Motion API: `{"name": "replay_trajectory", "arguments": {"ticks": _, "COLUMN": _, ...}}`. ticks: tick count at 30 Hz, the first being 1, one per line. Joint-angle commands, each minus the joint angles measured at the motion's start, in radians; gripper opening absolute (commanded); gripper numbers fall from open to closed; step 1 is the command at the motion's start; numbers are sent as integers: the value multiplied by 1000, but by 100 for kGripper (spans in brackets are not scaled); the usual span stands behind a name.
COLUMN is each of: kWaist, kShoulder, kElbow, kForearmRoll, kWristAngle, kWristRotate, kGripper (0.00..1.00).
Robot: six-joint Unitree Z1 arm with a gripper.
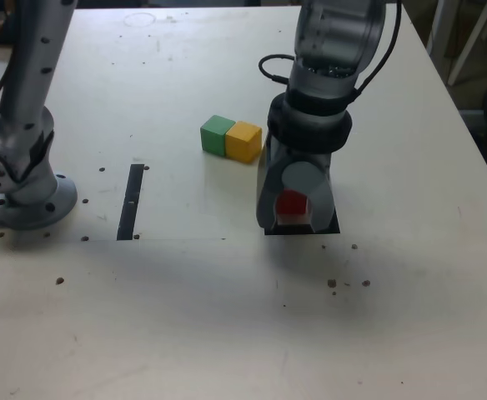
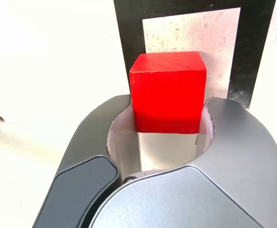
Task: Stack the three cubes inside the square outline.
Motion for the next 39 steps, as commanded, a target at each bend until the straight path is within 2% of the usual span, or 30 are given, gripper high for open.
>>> {"name": "replay_trajectory", "arguments": {"ticks": 1, "kWaist": -2, "kShoulder": 5, "kElbow": 1, "kForearmRoll": -5, "kWristAngle": 3, "kWristRotate": 0, "kGripper": 36}}
{"name": "replay_trajectory", "arguments": {"ticks": 3, "kWaist": -2, "kShoulder": 5, "kElbow": 1, "kForearmRoll": -11, "kWristAngle": 4, "kWristRotate": 0, "kGripper": 38}}
{"name": "replay_trajectory", "arguments": {"ticks": 4, "kWaist": -2, "kShoulder": 5, "kElbow": 1, "kForearmRoll": -12, "kWristAngle": 4, "kWristRotate": 1, "kGripper": 43}}
{"name": "replay_trajectory", "arguments": {"ticks": 10, "kWaist": -1, "kShoulder": 2, "kElbow": 5, "kForearmRoll": -16, "kWristAngle": 2, "kWristRotate": 15, "kGripper": 90}}
{"name": "replay_trajectory", "arguments": {"ticks": 13, "kWaist": -1, "kShoulder": 1, "kElbow": 11, "kForearmRoll": -16, "kWristAngle": 1, "kWristRotate": 16, "kGripper": 99}}
{"name": "replay_trajectory", "arguments": {"ticks": 21, "kWaist": -1, "kShoulder": -28, "kElbow": 15, "kForearmRoll": -5, "kWristAngle": 10, "kWristRotate": 4, "kGripper": 100}}
{"name": "replay_trajectory", "arguments": {"ticks": 26, "kWaist": 10, "kShoulder": -81, "kElbow": 18, "kForearmRoll": 18, "kWristAngle": 27, "kWristRotate": -80, "kGripper": 100}}
{"name": "replay_trajectory", "arguments": {"ticks": 32, "kWaist": 46, "kShoulder": -119, "kElbow": 22, "kForearmRoll": 61, "kWristAngle": 27, "kWristRotate": -307, "kGripper": 100}}
{"name": "replay_trajectory", "arguments": {"ticks": 37, "kWaist": 81, "kShoulder": -110, "kElbow": 36, "kForearmRoll": 89, "kWristAngle": -4, "kWristRotate": -584, "kGripper": 99}}
{"name": "replay_trajectory", "arguments": {"ticks": 39, "kWaist": 100, "kShoulder": -101, "kElbow": 32, "kForearmRoll": 98, "kWristAngle": -13, "kWristRotate": -651, "kGripper": 99}}
